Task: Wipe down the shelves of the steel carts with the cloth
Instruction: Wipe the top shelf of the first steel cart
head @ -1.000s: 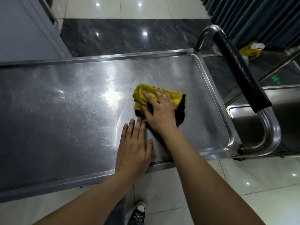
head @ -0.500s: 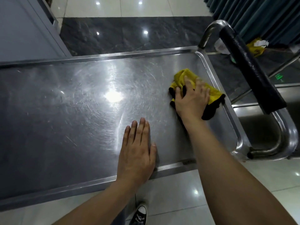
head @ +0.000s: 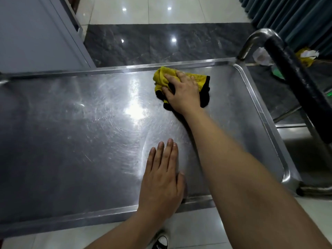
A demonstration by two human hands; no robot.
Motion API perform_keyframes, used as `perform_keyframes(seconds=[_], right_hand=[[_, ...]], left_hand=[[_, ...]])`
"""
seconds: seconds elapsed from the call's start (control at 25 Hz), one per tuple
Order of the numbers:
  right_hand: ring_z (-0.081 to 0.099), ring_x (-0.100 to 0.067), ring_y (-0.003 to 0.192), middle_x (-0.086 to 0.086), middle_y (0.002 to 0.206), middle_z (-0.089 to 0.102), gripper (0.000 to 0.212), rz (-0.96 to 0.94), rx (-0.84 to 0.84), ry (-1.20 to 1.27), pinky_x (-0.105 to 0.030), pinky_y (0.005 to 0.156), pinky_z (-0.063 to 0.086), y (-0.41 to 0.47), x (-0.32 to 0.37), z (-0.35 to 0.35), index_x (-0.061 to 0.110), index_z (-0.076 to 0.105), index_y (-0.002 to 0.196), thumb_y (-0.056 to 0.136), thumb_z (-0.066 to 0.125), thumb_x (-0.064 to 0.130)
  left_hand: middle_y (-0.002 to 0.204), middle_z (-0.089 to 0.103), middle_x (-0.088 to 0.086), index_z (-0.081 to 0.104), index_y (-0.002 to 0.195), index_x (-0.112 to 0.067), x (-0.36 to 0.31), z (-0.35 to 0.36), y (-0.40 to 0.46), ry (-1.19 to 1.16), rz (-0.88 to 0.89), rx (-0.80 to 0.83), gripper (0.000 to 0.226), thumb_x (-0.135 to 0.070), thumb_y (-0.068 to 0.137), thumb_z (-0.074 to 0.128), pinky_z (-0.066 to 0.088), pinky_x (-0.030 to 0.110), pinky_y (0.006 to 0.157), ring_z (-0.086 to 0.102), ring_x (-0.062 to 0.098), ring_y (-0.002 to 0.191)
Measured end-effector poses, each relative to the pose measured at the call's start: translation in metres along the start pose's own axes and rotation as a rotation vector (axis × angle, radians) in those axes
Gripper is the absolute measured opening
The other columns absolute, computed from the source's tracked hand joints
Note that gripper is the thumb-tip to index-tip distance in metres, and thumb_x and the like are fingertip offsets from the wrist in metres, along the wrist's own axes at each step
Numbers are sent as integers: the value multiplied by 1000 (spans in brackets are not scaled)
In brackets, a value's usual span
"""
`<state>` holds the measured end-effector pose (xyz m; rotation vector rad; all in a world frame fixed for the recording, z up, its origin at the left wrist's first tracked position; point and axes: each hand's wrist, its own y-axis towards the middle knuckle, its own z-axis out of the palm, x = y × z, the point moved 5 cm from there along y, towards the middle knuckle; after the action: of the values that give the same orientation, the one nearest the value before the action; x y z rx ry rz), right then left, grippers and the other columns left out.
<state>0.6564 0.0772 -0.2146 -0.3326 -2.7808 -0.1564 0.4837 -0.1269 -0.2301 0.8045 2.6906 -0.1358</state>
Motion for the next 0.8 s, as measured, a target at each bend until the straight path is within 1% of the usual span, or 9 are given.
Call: perform_keyframes(seconds=[0.12,0.28,0.36,0.44,0.48,0.6,0.68,0.72,0.8], right_hand=[[26,-25,151,-5,163,32,54,85,-23,15,-44,126,9,31,-28,-11,39,46,149,97,50,54],[29,-28,149,-9,161,35,56,253,-111,-68,-46,124,16,35,-121,-46,35,44,151,98,48,54],[28,-29,150,-10,161,35,56,303,-101,-116,-47,125,13,26,-155,-61,32,43,152,100,46,53],[25,-28,151,-9,162,32,55,300,-115,-91,-46,126,8,6,-156,-63,31,43,152,100,46,50],[25,-28,151,-9,162,33,54,307,-140,-67,-45,126,8,-14,-149,-62,30,45,151,100,48,48],[34,-30,147,-10,158,41,52,289,-235,-24,-47,124,16,-95,-119,-56,30,52,146,97,56,43],[39,-31,145,-11,154,46,51,258,-264,-28,-49,123,21,-137,-110,-52,30,55,144,94,59,42],[40,-30,145,-12,154,47,51,248,-253,-31,-49,123,21,-145,-109,-50,30,55,144,94,59,42],[37,-31,146,-12,155,44,51,241,-204,-41,-48,124,19,-129,-116,-51,31,54,145,96,58,43]], left_hand=[[171,7,1,13,162,-13,2,-3,-1,-9,6,6,70,-33,100,39,8,44,126,1,20,158],[171,9,-1,14,162,-14,3,0,-1,-21,4,-3,68,-38,101,35,10,44,126,4,19,158],[171,9,-1,15,162,-14,2,0,1,-21,7,9,69,-39,101,35,12,45,125,5,19,158],[171,9,-1,15,162,-15,2,1,5,-1,-4,17,67,-40,102,33,11,45,125,4,19,158],[171,8,-1,15,162,-15,1,0,5,12,-7,30,67,-40,102,31,11,45,126,3,19,158],[170,9,-1,18,162,-14,1,-4,3,18,-15,28,67,-39,101,31,9,45,126,4,19,158],[171,8,0,16,162,-14,0,-3,3,23,-5,38,68,-39,101,32,9,45,126,4,20,158],[171,7,0,14,162,-14,0,-2,2,30,-1,36,69,-39,101,32,9,45,126,3,20,158],[171,6,2,12,162,-13,-1,0,1,47,10,35,70,-38,101,32,10,47,126,3,22,158]])
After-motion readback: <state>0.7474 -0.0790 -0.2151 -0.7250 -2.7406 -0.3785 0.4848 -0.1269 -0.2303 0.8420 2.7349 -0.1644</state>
